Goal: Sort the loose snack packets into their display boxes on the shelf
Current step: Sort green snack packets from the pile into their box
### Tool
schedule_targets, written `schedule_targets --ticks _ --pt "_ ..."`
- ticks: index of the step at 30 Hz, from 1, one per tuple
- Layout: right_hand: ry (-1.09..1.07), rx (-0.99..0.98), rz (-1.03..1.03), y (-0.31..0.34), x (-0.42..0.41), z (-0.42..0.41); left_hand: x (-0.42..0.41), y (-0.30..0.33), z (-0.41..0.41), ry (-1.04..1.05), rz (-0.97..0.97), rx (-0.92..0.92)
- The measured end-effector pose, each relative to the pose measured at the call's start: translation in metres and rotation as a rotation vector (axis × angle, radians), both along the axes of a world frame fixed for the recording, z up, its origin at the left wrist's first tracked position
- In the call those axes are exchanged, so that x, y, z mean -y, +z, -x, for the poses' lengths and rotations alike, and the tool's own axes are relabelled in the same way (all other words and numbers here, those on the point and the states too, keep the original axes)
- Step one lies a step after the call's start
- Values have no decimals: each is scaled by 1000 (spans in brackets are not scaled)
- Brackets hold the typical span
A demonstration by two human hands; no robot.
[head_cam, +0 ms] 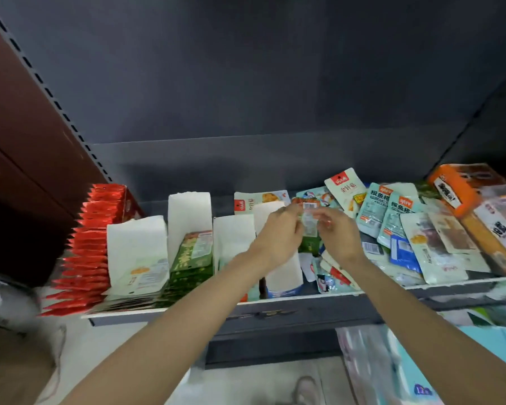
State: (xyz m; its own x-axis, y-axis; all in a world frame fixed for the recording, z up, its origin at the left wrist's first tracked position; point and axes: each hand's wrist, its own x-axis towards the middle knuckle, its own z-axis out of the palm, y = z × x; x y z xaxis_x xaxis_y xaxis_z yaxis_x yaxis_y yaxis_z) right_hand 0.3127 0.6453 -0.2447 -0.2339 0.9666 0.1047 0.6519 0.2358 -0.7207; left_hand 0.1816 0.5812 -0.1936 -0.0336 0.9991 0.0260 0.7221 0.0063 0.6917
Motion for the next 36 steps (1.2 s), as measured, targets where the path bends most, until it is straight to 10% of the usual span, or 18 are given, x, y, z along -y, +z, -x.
schedule_targets --ticks 12,26,31,36 --pt "235 761 166 -47 -79 -89 -95 -90 -87 168 606 -395" --pt "333 336 -56 -20 -77 -78 -82 -25 -98 31 167 -849" --pt "354 81 -242 5 -68 -61 -50 7 -68 245 -193 -512" --pt "369 -262 22 29 -40 -19 -11 27 0 287 -371 -121"
